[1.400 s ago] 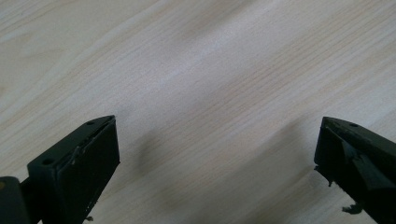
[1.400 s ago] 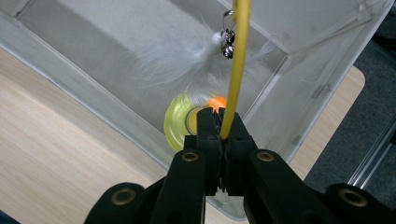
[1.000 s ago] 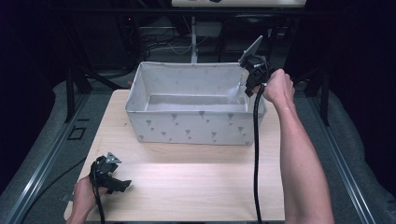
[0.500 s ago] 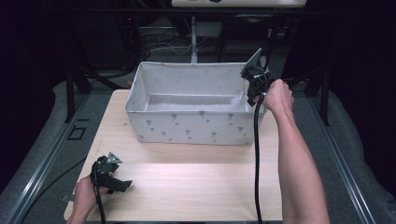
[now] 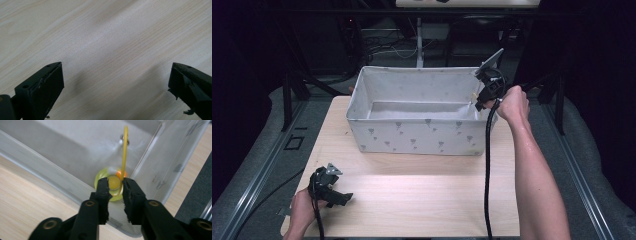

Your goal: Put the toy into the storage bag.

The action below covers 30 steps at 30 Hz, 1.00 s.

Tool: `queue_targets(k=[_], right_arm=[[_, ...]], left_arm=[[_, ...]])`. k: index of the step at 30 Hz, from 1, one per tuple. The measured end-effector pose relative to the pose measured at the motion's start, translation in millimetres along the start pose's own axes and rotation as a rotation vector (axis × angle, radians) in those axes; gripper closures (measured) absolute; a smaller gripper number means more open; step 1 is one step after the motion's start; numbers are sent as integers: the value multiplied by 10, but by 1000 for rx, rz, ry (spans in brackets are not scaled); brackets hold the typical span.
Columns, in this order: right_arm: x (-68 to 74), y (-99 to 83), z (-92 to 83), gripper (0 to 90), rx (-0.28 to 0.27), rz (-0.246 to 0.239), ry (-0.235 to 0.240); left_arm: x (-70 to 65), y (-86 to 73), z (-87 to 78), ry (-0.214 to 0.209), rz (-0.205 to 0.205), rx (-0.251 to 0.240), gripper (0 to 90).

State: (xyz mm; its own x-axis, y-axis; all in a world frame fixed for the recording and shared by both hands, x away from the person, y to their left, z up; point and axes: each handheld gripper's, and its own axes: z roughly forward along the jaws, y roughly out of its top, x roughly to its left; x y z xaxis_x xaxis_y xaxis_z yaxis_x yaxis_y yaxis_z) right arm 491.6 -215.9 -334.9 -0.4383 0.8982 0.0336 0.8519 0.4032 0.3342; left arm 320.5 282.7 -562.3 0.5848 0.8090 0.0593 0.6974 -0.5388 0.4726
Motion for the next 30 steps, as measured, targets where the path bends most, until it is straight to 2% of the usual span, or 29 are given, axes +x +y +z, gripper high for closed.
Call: queue_targets(k=[1,3,4,11,13,17,22,30], right_arm=[[0,0,0,697,0,0,0],[38,-21,-157,610,-37,-7,16],[38,-21,-157,610,-37,-7,16],[156,-120,-365,408,-69,-33,29],[183,-161,-401,339,-85,-47,53],[299,-251,-469,174,-124,-66,58],[459,-384,-496,104,-165,-104,77],[787,-569,-409,35,-159,-194,88]], left_arm=[[-1,-1,-3,-1,0,-1,1],[3,-3,-4,-2,-2,-2,1],[5,-3,-3,-2,-3,-2,1],[-4,-1,-7,1,-1,-3,1],[-3,2,0,0,-2,-1,1],[-8,7,7,2,7,-3,1],[-20,11,3,1,3,-7,1],[-16,3,5,4,-5,-16,1]])
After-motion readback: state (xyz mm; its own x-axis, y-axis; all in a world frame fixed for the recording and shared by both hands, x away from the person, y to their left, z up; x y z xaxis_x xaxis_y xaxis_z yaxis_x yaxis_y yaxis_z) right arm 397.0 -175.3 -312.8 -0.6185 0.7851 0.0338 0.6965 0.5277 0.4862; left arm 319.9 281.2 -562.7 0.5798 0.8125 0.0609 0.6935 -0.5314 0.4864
